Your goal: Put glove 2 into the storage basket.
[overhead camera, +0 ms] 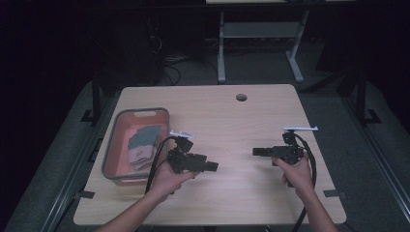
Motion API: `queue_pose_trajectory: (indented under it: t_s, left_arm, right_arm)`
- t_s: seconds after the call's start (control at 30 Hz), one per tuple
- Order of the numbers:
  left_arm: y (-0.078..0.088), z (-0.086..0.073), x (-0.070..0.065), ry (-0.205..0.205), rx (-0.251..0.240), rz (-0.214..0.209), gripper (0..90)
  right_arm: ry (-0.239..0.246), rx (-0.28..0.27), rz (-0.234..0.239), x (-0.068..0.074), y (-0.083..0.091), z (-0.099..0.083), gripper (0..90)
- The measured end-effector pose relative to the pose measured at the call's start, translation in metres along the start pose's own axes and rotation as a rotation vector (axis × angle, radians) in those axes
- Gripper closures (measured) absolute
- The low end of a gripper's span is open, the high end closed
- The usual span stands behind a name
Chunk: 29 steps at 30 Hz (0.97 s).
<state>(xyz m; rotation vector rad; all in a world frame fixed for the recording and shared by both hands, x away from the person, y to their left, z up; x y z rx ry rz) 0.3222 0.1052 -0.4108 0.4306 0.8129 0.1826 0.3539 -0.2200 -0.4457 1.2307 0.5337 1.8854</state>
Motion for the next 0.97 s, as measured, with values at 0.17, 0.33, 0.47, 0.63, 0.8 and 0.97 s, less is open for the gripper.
queue_pose_trajectory:
  t_s: [0.17, 0.33, 0.47, 0.63, 0.8, 0.97]
  left_arm:
    - [-0.004, -0.008, 0.0, 0.008, -0.01, -0.002, 26.9]
    - [-0.007, -0.017, 0.001, 0.009, -0.027, 0.002, 25.9]
    - [-0.01, -0.023, 0.003, 0.007, -0.03, 0.004, 25.9]
    - [-0.012, -0.031, 0.002, 0.008, -0.022, 0.015, 25.8]
    - [-0.008, -0.037, 0.002, 0.004, -0.052, 0.013, 25.6]
    - [-0.006, -0.049, -0.001, -0.003, -0.07, 0.008, 25.5]
  right_arm:
    - [-0.011, -0.006, 0.004, -0.006, 0.003, -0.007, 41.7]
    - [-0.009, -0.008, -0.009, -0.01, 0.005, -0.015, 40.7]
    - [-0.007, -0.019, -0.006, -0.012, 0.006, -0.022, 40.0]
    - [-0.005, -0.01, 0.013, -0.012, 0.005, -0.033, 39.1]
    - [0.007, -0.022, 0.019, -0.008, 0.006, -0.042, 37.7]
    - [0.004, -0.098, 0.042, 0.0, 0.011, -0.057, 36.2]
Point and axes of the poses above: each handheld gripper's, and its own axes: y roughly backward along the jaws, z roughly out of its top, x roughly to its left, the point moved 2 cm from there along -y, roughly forward along the jaws, and after that the axes turned 14 degrees about -z, right-handed, at the moved point
